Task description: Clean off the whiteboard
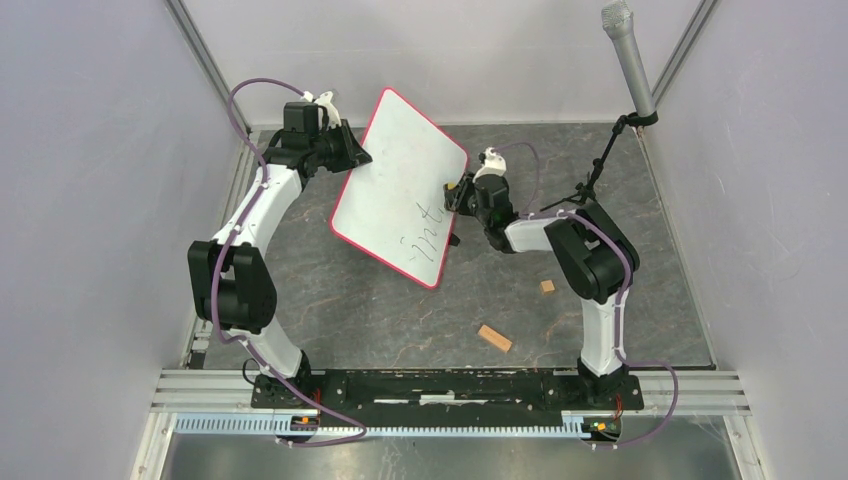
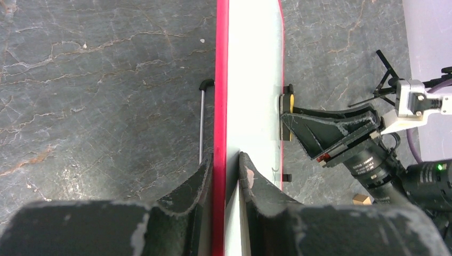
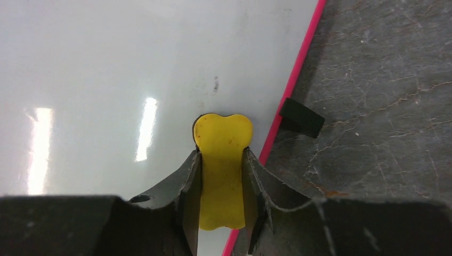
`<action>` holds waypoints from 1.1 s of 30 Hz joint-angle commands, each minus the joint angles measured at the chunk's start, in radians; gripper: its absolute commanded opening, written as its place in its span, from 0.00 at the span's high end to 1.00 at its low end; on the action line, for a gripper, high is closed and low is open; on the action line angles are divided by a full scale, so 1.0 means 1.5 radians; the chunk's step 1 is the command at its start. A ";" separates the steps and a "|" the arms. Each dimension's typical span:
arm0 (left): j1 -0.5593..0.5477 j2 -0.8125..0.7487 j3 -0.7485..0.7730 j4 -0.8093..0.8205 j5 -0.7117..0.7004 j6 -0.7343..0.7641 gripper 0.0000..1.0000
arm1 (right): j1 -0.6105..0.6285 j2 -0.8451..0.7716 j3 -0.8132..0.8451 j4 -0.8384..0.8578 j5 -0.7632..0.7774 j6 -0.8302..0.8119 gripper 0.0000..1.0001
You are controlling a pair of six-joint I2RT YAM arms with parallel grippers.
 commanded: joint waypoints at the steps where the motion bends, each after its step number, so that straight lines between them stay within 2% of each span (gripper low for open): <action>1: -0.012 -0.011 -0.008 -0.014 -0.004 0.026 0.98 | 0.130 -0.030 0.022 -0.085 -0.053 -0.063 0.74; 6: -0.012 -0.008 -0.005 -0.014 0.002 0.026 0.98 | 0.227 -0.059 0.038 -0.054 -0.002 -0.151 0.72; 10: -0.012 -0.010 -0.010 -0.014 -0.008 0.029 0.98 | 0.229 -0.025 0.052 -0.053 0.014 -0.136 0.72; 12: -0.012 -0.007 -0.006 -0.014 -0.007 0.029 0.98 | 0.216 -0.015 0.031 -0.045 0.031 -0.110 0.72; 18: -0.012 -0.013 -0.007 -0.014 -0.005 0.028 0.98 | 0.138 -0.015 -0.139 0.077 0.035 0.073 0.72; 21: -0.012 -0.013 -0.004 -0.014 0.004 0.024 0.98 | 0.118 -0.019 -0.174 0.095 0.042 0.097 0.72; 28: -0.012 -0.017 -0.004 -0.014 0.006 0.022 0.98 | 0.132 -0.019 -0.144 0.068 0.039 0.079 0.72; 33: -0.012 -0.021 -0.008 -0.011 0.007 0.019 0.98 | 0.204 -0.068 -0.090 0.048 0.054 -0.015 0.72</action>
